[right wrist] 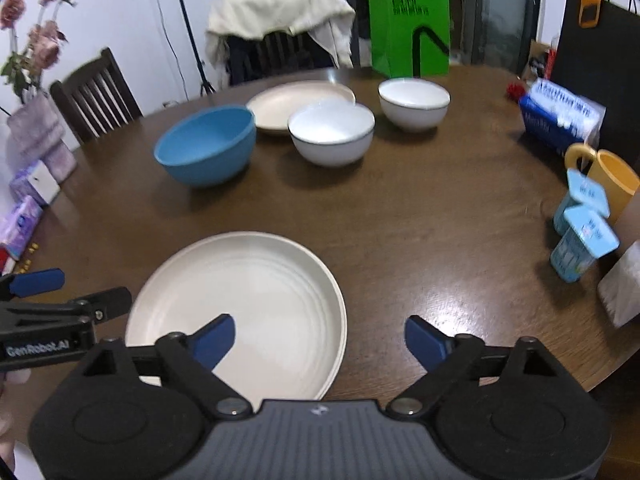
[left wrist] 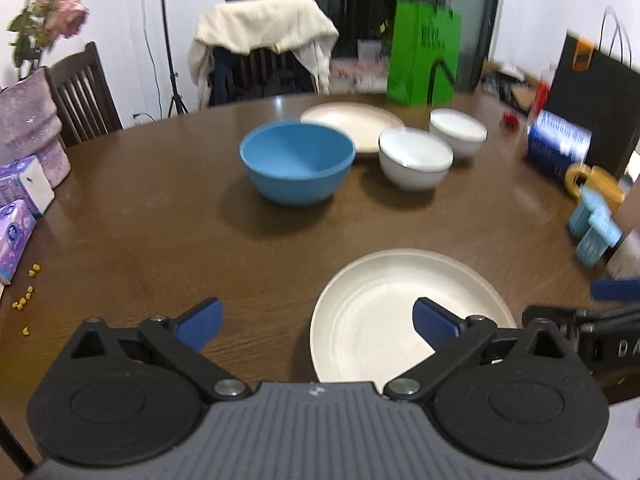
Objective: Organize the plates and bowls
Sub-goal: 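Withdraw both tools up and back from the stacked cream plates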
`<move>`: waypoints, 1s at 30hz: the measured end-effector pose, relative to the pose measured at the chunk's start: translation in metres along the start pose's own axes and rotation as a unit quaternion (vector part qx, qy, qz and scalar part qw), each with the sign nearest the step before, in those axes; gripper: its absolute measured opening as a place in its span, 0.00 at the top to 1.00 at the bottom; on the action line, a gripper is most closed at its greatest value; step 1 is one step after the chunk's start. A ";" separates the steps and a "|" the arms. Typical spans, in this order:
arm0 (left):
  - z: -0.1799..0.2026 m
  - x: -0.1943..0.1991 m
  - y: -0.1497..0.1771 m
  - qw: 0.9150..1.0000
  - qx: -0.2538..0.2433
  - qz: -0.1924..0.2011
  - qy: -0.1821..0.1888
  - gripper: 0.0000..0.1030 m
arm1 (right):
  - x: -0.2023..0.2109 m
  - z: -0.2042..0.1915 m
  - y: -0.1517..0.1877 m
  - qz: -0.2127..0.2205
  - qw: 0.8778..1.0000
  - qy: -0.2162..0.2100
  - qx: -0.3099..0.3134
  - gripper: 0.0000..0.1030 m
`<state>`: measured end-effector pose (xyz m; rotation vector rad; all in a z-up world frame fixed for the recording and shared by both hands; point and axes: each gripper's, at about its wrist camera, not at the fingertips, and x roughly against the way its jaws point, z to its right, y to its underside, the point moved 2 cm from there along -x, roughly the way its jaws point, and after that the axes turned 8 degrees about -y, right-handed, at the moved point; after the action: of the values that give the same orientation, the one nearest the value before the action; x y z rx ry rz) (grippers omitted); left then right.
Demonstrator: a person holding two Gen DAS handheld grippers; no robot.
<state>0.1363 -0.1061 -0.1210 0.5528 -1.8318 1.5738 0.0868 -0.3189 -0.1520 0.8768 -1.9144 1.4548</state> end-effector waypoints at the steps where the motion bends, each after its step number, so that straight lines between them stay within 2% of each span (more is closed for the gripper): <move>1: -0.003 0.004 -0.001 1.000 0.007 0.004 0.003 0.00 | 0.006 -0.001 0.000 0.006 1.000 -0.005 0.002 0.00; 12: -0.012 0.054 0.004 0.999 0.045 0.019 0.007 0.00 | 0.060 -0.010 0.014 0.025 0.999 -0.028 0.011 0.00; 23: -0.010 0.084 0.004 0.998 0.045 0.033 0.003 0.00 | 0.092 -0.012 0.019 0.052 0.998 -0.035 0.008 0.00; 30: -0.012 0.105 0.010 0.998 0.047 0.044 -0.008 0.00 | 0.100 -0.015 0.023 0.053 0.998 -0.039 0.009 0.00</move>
<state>0.0582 -0.0824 -0.0530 0.5339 -1.8229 1.7270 0.0070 -0.3153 -0.0848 0.8623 -2.0361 1.5220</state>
